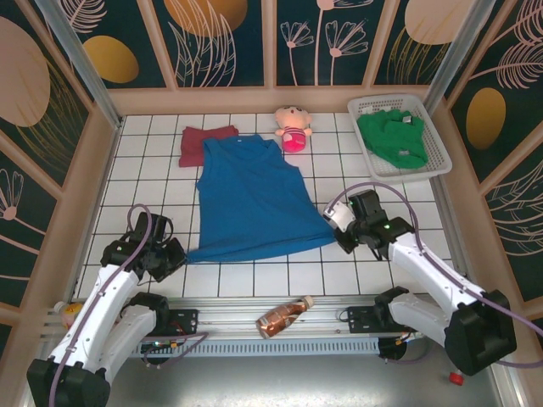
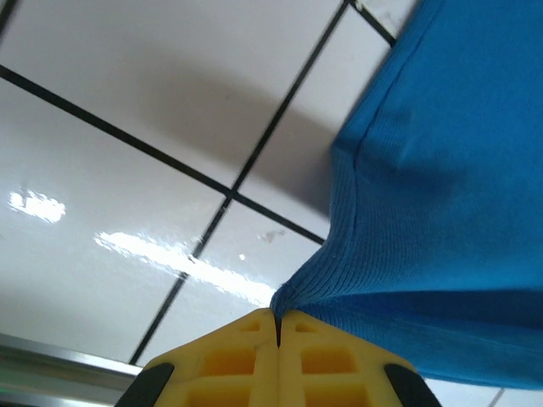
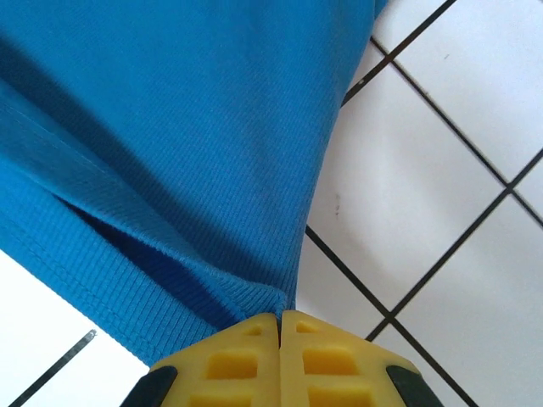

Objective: Fold and stack the tank tops

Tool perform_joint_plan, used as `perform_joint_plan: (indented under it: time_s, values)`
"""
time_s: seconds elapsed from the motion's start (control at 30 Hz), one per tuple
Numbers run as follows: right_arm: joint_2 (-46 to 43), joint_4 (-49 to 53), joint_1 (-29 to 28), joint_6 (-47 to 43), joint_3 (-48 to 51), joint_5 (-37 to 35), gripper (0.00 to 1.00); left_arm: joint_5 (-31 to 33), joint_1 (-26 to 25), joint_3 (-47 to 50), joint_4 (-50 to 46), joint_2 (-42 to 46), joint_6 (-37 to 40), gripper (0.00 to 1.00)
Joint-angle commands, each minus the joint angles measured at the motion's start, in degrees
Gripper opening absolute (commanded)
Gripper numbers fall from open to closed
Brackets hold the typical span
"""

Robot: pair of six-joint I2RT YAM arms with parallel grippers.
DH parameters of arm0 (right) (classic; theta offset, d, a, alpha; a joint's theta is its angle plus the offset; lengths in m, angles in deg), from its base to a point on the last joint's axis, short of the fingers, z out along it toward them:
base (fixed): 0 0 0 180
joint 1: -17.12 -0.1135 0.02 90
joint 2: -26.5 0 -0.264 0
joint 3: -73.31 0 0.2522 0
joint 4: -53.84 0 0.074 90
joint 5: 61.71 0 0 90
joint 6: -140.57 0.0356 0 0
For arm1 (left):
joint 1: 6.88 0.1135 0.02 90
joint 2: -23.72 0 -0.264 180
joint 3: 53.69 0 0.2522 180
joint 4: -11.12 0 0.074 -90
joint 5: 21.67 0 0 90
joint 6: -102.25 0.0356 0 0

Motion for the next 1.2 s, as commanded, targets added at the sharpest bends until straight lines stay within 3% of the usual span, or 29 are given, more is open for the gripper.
perform_joint_plan:
  time_s: [0.0,0.17,0.3,0.37,0.43,0.47,0.67,0.77,0.87,0.93,1.03,1.17]
  values:
    - [-1.7,4.4,-1.0,-2.0,-0.9,-2.0,0.00,-5.6,-1.6,2.9,-1.0,-0.8,0.0,0.00]
    - [1.6,3.1,-2.4,-2.9,2.8,-3.9,0.00,-5.2,-8.4,2.6,4.1,-6.6,-2.8,0.00]
    - [4.8,2.2,-4.0,-3.3,2.7,-4.7,0.11,-2.5,-11.4,1.1,4.0,-11.6,-2.1,0.01]
    - [4.8,2.5,-4.1,-3.3,2.2,-4.6,0.23,0.1,-11.4,-0.9,1.4,-12.7,-1.0,0.08]
    - [4.3,3.8,-4.1,-3.5,1.1,-4.6,0.36,2.5,-11.4,-4.1,-2.0,-13.3,-0.2,0.30]
    - [4.0,4.7,-4.2,-3.9,0.4,-4.8,0.40,3.0,-11.4,-5.5,-3.6,-13.4,0.2,0.36]
    - [-0.2,5.0,-2.0,-4.0,-7.0,-5.5,0.52,3.2,-11.4,-15.6,-8.5,-15.5,3.5,0.53]
    - [0.8,-4.6,0.8,9.8,-9.6,1.8,0.54,4.1,-11.4,-19.6,1.0,-22.9,6.5,0.58]
    - [5.2,-17.5,0.5,32.8,-7.5,9.3,0.54,7.3,-11.2,-25.7,12.2,-36.2,12.5,0.58]
    - [8.1,-25.0,-2.6,47.7,-4.4,8.6,0.54,8.3,-10.7,-31.6,17.9,-45.3,16.2,0.57]
    - [12.0,-27.3,-7.0,57.1,-2.3,5.4,0.52,7.7,-10.2,-39.5,20.5,-55.8,20.2,0.57]
    - [18.2,-25.0,-9.4,61.5,-0.1,6.0,0.47,7.7,-9.7,-43.6,20.6,-65.0,24.0,0.57]
